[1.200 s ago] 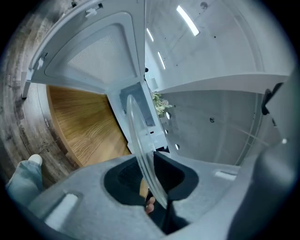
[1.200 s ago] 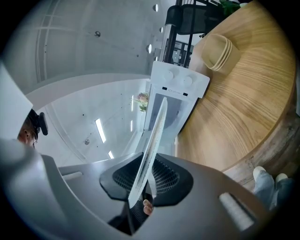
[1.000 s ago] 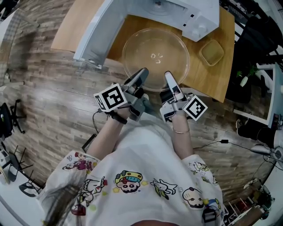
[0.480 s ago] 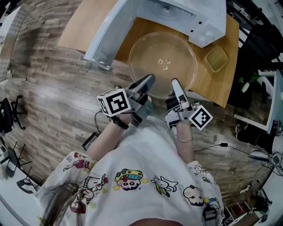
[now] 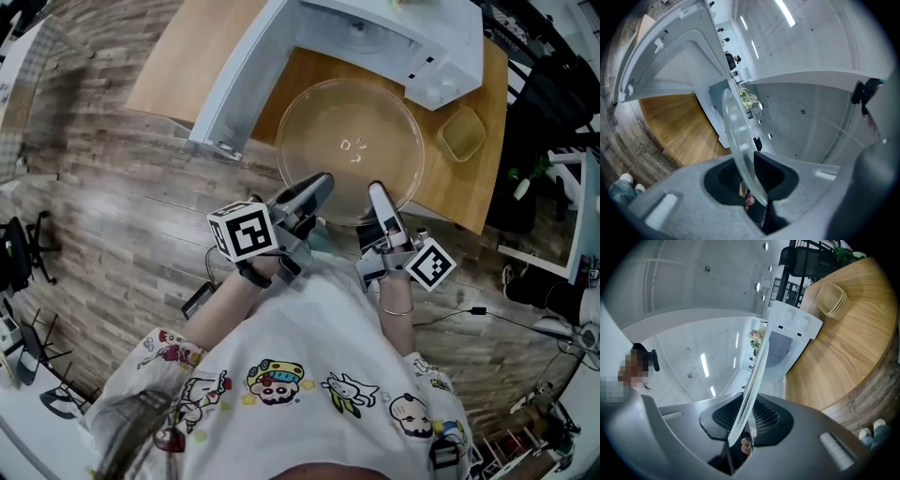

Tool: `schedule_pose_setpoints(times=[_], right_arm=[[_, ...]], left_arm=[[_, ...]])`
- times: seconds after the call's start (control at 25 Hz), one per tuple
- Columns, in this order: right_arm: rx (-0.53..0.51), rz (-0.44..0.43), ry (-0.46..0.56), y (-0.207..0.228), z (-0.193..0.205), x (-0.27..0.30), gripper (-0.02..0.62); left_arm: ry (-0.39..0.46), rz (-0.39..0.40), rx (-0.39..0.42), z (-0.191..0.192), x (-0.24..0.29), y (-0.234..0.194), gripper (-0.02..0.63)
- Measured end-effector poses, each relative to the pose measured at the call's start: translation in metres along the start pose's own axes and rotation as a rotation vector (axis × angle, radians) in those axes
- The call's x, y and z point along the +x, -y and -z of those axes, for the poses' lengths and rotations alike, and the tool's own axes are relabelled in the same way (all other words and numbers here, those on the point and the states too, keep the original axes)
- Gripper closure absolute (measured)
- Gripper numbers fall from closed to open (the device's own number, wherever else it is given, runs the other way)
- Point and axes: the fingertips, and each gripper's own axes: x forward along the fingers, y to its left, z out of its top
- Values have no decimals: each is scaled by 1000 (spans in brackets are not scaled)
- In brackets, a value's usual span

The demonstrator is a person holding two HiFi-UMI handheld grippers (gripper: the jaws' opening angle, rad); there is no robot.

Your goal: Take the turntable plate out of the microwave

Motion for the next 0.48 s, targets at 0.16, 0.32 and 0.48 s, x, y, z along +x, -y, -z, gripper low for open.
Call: schedule_pose_setpoints(times=[0.16,0.32,0.48], right_arm=[[-10,-13,-6,-4,4,2,520],[-8,-17,-7,-3,5,1,520],[-7,-17,-12,-2,5,1,520]], left_arm=[[-11,9,9,-1,-5,2,546],[-18,11,15,-1,-5,1,548],[-22,17,18,0,-4,0,546]])
